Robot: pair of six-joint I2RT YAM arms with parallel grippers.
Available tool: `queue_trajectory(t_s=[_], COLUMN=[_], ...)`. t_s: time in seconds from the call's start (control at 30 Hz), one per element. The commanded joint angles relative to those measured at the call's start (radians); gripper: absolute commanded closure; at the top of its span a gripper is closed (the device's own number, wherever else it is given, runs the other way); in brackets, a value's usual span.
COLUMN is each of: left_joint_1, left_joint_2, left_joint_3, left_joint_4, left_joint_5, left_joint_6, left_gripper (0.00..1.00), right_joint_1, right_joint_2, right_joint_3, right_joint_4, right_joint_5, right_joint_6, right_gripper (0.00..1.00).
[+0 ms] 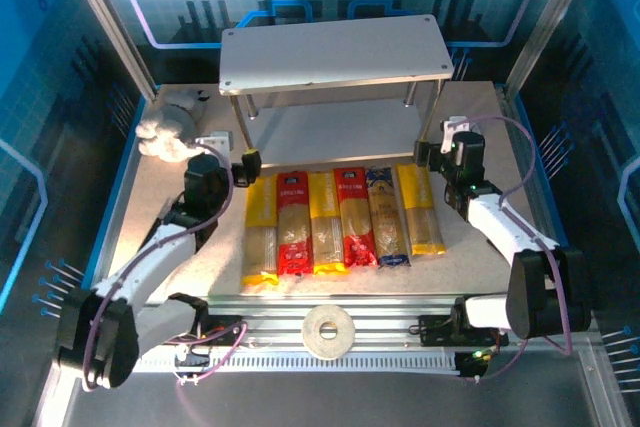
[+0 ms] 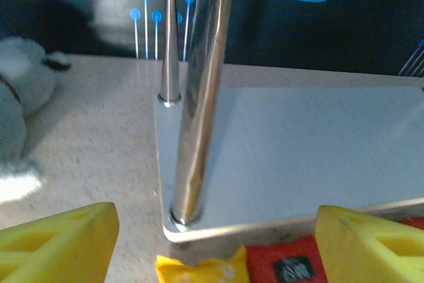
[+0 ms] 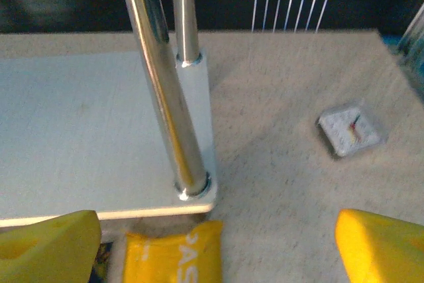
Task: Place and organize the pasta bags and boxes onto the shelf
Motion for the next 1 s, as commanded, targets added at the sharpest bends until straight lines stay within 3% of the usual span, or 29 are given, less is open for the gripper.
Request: queue_trajectory(t_s=[0.0, 0.13, 0.33, 0.97], left_joint_1=[-0.007, -0.008, -0.007, -0.007], left_joint_2=[-0.036, -0.072, -0.067, -0.142], left_joint_3=[-0.003, 0.025, 0.104, 0.08], left_joint_4=[-0.232, -0.264, -0.352, -0.393], left_joint_5=[-0.029, 0.073, 0.085, 0.046], left_joint_6=[-0.165, -0.168, -0.197, -0.174], left_gripper=[0.06, 0.07, 0.05, 0.03], right_joint_1=[0.046, 0.102, 0.187, 0.156], right_joint_2=[0.014, -0.002, 0.088, 0.336], right_joint_3=[0.045, 0.015, 0.056, 0.169], right_joint_4=[-0.436, -0.543, -0.691, -0.77], right_joint_5=[0.039, 0.005, 0.054, 0.068], right_joint_6=[0.165, 0.257, 0.284, 0.342], right_gripper=[0.03, 0.02, 0.0, 0.0])
